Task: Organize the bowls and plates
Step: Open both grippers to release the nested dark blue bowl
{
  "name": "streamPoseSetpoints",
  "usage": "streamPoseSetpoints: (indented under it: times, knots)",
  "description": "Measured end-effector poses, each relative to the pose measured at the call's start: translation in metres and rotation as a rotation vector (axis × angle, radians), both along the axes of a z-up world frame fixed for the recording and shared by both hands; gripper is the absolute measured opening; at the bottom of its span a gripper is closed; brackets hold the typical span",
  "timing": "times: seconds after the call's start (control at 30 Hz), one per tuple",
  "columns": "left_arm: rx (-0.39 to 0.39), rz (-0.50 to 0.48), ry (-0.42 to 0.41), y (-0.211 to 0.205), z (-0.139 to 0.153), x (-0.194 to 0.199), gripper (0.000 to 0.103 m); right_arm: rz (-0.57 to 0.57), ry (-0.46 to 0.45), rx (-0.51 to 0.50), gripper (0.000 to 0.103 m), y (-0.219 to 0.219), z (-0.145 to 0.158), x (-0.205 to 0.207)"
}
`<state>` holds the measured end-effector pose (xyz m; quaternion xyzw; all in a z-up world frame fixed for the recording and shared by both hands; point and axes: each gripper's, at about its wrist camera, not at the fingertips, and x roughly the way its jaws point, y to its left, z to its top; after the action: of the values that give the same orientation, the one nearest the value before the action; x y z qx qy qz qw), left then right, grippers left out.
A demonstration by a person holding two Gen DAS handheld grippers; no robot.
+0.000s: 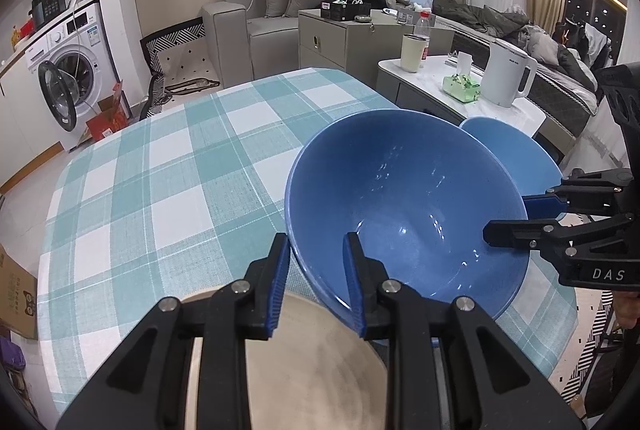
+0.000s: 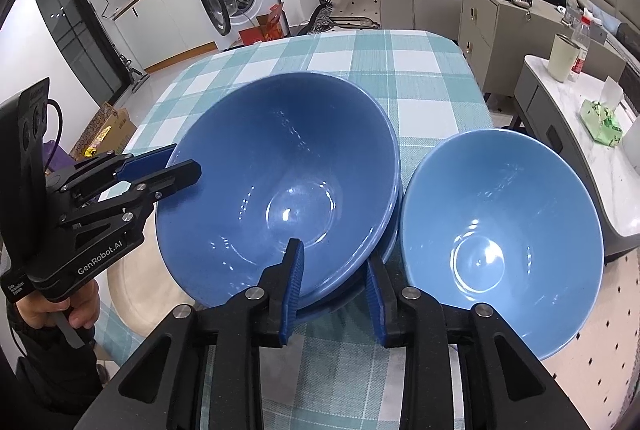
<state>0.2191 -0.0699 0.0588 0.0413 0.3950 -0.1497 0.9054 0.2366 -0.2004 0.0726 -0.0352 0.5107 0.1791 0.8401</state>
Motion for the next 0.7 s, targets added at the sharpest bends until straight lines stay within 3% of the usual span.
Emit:
streamPoseSetpoints:
  times: [0.2, 0.33, 0.5, 0.53, 0.57, 0.6, 0.63, 0.7]
  knots:
    - [-0.004, -0.007, -0.003, -0.001, -0.001, 0.000, 0.030, 0.030, -0.055, -0.044, 0.050, -0.001, 0.005, -0.008]
    - [-0.002, 0.006, -0.028, 0.002, 0.005, -0.004, 0.053, 0.033, -0.109, -0.064, 0.054, -0.006, 0.015, -0.019]
    - [-0.047, 0.010, -0.045, 0.006, 0.015, -0.007, 0.056, -0.008, -0.190, 0.001, 0.093, -0.023, 0.031, -0.029]
    - [-0.058, 0.013, -0.052, 0.007, 0.018, -0.008, 0.067, -0.031, -0.211, 0.010, 0.098, -0.028, 0.033, -0.031]
    - [-0.068, 0.016, -0.066, 0.008, 0.021, -0.010, 0.089, -0.068, -0.240, 0.019, 0.102, -0.035, 0.034, -0.034]
    - [-0.074, 0.021, -0.092, 0.008, 0.024, -0.013, 0.098, -0.094, -0.256, 0.027, 0.102, -0.040, 0.036, -0.036]
    - [-0.077, 0.026, -0.126, 0.008, 0.028, -0.016, 0.103, -0.116, -0.260, 0.042, 0.102, -0.046, 0.036, -0.038]
    - [-0.070, 0.011, -0.154, 0.004, 0.034, -0.020, 0.103, -0.143, -0.258, 0.079, 0.102, -0.056, 0.037, -0.040]
